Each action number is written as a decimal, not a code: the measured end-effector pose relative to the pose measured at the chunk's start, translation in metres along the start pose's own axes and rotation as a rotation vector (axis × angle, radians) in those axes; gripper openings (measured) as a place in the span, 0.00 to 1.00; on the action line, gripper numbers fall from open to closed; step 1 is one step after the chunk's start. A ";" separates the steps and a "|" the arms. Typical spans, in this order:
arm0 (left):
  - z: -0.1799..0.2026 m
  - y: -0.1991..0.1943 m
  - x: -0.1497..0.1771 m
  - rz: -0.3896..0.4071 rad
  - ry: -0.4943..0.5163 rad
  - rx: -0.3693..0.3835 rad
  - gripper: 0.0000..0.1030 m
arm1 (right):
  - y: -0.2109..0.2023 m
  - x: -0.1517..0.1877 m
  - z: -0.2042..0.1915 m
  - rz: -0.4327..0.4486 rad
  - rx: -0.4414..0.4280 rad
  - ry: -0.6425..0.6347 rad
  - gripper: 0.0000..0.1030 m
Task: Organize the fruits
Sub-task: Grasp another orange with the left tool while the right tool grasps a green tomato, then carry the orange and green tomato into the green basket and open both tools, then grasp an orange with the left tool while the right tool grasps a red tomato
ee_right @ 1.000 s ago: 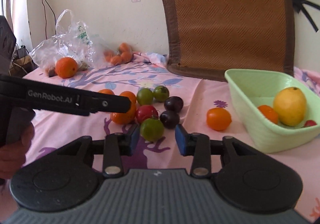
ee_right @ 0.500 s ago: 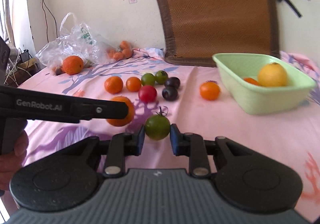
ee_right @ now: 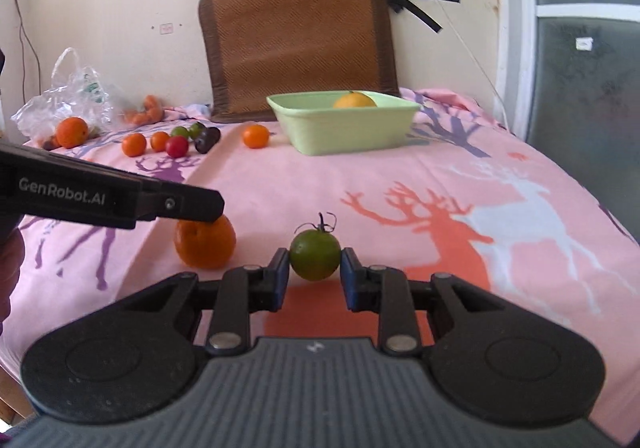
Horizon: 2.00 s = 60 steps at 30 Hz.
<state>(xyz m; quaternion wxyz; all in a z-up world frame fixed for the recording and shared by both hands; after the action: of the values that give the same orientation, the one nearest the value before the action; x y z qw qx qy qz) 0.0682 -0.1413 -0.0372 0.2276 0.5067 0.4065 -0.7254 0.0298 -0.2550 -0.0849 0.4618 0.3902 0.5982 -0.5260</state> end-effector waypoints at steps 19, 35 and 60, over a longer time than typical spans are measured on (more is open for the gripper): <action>0.013 0.011 0.018 -0.067 0.065 0.018 0.34 | 0.000 0.000 0.003 0.066 -0.042 -0.031 0.29; -0.101 0.156 -0.127 -0.035 -0.122 -0.081 0.35 | 0.141 -0.105 0.037 0.097 -0.100 0.081 0.29; -0.204 -0.012 -0.111 0.131 -0.207 -0.314 0.52 | 0.089 -0.091 -0.013 0.130 -0.168 0.102 0.47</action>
<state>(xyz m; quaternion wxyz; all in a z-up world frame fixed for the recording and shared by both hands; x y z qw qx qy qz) 0.2138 0.0243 0.0372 0.3911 0.4132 0.4551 -0.6849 0.1376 -0.2278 -0.0211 0.4950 0.4144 0.6364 -0.4222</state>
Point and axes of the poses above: each gripper's, at about its wrist camera, not at the fingertips, and y roughly the way its jaws point, z to its right, x to its underside, the point moved 9 cm from there along y, roughly the way its jaws point, and after that the axes turned 11 degrees about z, right-handed, at the moved point
